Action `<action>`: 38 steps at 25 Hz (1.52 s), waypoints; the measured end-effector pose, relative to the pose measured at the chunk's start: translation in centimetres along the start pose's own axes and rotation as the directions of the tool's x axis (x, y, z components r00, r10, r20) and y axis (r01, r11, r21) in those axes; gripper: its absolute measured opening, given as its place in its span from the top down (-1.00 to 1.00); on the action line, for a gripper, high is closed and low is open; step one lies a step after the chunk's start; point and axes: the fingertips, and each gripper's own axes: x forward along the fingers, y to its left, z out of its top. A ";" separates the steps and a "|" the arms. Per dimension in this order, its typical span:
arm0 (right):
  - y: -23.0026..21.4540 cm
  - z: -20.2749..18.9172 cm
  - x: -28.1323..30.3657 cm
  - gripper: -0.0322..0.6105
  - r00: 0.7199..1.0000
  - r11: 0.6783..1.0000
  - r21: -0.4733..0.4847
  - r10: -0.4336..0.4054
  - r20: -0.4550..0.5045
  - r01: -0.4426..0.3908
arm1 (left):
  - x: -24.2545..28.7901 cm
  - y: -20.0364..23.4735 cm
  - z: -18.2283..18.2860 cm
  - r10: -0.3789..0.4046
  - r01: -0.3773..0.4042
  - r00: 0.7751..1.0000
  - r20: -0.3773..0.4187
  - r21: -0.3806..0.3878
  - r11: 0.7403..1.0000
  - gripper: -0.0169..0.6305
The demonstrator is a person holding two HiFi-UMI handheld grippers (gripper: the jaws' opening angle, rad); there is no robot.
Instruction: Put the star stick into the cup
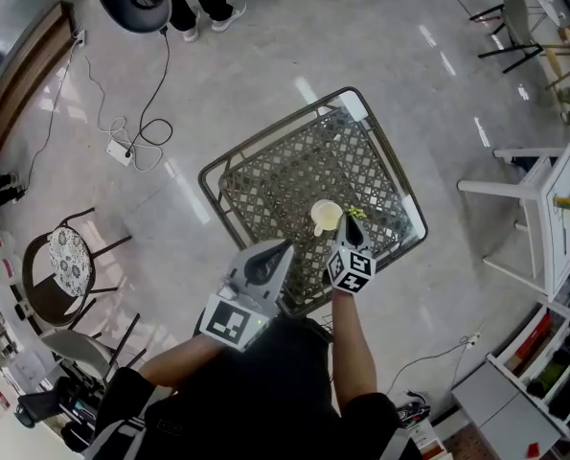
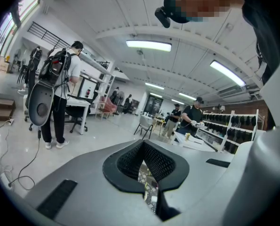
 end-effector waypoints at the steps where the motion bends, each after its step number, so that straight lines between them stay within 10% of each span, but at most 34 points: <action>1: -0.1 -0.3 0.2 0.84 1.000 1.000 0.005 -0.001 -0.005 0.001 | 0.0 0.0 0.0 0.000 0.000 1.000 0.000 0.000 1.000 0.90; 38: -3.3 -2.5 6.2 0.84 0.989 0.999 0.033 -0.001 -0.149 0.006 | 0.5 0.0 -0.8 0.014 -0.014 1.000 -0.010 -0.018 1.000 0.90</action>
